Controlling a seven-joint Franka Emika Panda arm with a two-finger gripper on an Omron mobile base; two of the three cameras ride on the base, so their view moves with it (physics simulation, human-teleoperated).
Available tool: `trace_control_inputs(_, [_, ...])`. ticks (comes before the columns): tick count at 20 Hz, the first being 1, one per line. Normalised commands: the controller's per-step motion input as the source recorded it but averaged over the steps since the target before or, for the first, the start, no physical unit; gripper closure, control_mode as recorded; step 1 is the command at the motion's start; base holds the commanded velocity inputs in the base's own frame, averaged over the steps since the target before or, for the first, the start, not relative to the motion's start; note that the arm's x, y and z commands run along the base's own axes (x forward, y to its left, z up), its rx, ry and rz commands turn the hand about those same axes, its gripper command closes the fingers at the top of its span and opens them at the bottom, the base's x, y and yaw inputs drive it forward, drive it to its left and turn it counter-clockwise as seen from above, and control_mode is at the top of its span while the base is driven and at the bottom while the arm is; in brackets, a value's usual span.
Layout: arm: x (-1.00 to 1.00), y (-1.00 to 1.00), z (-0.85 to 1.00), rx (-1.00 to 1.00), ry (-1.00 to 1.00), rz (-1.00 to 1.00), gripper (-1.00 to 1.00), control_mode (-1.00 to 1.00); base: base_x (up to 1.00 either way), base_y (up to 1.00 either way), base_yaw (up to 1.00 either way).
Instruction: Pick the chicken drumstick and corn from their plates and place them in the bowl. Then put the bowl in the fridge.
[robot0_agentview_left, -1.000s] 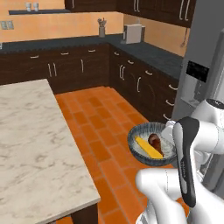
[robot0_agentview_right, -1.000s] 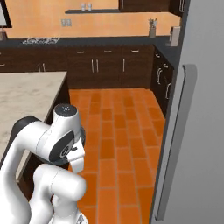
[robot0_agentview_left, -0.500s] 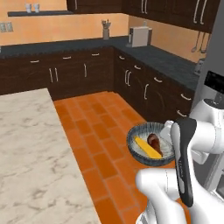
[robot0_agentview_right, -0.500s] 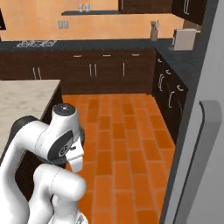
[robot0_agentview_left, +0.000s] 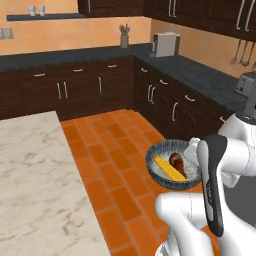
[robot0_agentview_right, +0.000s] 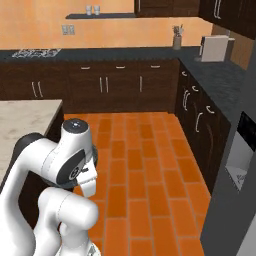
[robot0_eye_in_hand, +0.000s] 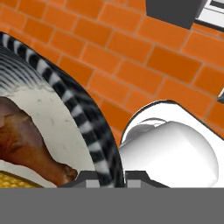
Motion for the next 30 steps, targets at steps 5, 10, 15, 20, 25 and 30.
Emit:
trace_control_inputs(5, [0.00, 0.00, 0.00, 0.00, 0.00, 0.00, 1.00, 1.00, 0.92, 0.48, -0.09])
trace_control_inputs(10, [0.00, 0.00, 0.00, 0.00, 0.00, 0.00, 1.00, 1.00, 0.98, 0.16, -0.12])
trace_control_inputs(15, [0.00, 0.00, 0.00, 0.00, 0.00, 0.00, 1.00, 1.00, 0.98, 0.05, -0.03])
trace_control_inputs(20, [0.00, 0.00, 0.00, 0.00, 0.00, 0.00, 1.00, 1.00, 1.00, 0.00, -0.07])
trace_control_inputs(25, [0.00, 0.00, 0.00, 0.00, 0.00, 0.00, 1.00, 1.00, 0.75, 0.12, -0.53])
trace_control_inputs(30, [0.00, 0.00, 0.00, 0.00, 0.00, 0.00, 1.00, 1.00, 0.01, 0.07, -0.80])
